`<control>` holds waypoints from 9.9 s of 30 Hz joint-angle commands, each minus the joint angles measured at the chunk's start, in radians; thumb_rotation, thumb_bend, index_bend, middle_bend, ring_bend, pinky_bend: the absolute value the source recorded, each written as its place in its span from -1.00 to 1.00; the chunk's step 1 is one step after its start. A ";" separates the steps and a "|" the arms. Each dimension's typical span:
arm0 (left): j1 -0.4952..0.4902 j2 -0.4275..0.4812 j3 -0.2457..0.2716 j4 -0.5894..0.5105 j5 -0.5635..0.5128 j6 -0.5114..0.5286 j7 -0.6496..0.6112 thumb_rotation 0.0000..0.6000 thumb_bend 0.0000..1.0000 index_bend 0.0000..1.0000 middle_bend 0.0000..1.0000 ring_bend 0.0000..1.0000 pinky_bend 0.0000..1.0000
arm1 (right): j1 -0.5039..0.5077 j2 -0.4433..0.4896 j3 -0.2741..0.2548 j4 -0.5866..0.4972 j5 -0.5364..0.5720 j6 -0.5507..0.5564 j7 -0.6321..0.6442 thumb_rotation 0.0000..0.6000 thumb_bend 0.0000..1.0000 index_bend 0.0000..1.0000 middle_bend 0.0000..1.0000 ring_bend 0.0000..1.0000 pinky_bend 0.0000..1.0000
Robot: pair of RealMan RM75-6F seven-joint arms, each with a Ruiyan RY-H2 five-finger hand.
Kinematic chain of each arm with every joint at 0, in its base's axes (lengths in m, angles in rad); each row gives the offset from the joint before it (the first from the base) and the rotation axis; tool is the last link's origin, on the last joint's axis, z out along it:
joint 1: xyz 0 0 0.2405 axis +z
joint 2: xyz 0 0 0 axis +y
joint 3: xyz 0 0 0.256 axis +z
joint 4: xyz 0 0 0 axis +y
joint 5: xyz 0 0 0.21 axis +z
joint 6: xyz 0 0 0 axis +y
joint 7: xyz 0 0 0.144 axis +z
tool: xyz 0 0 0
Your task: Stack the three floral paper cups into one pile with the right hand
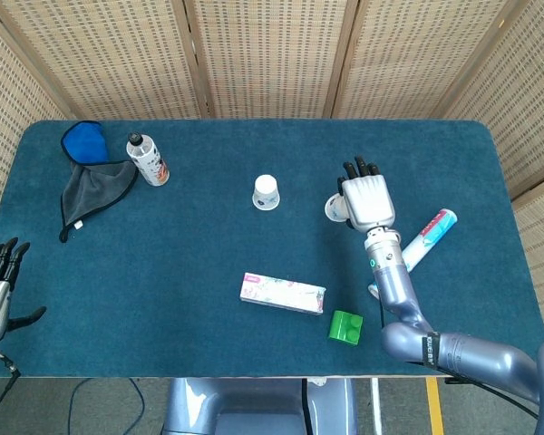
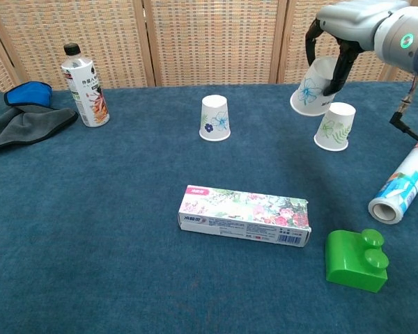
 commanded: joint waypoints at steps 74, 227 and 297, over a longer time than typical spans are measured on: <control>-0.014 -0.015 0.008 0.001 -0.014 -0.029 0.033 1.00 -0.69 -0.96 -1.00 -1.00 -0.82 | 0.046 -0.121 -0.023 0.390 0.090 -0.122 0.046 1.00 -0.60 -0.15 -0.58 -0.74 -0.55; -0.074 -0.063 0.021 0.054 -0.024 -0.104 0.027 1.00 -0.66 -0.89 -1.00 -1.00 -0.80 | 0.336 -0.453 0.190 1.003 -0.171 -0.355 0.388 1.00 -0.60 0.40 -0.23 -0.56 -0.44; -0.036 -0.036 0.057 -0.017 0.099 -0.013 0.041 1.00 -0.66 -0.86 -1.00 -1.00 -0.81 | 0.058 0.001 0.074 0.226 0.421 -0.158 0.084 1.00 -0.60 -0.20 -0.77 -0.92 -0.87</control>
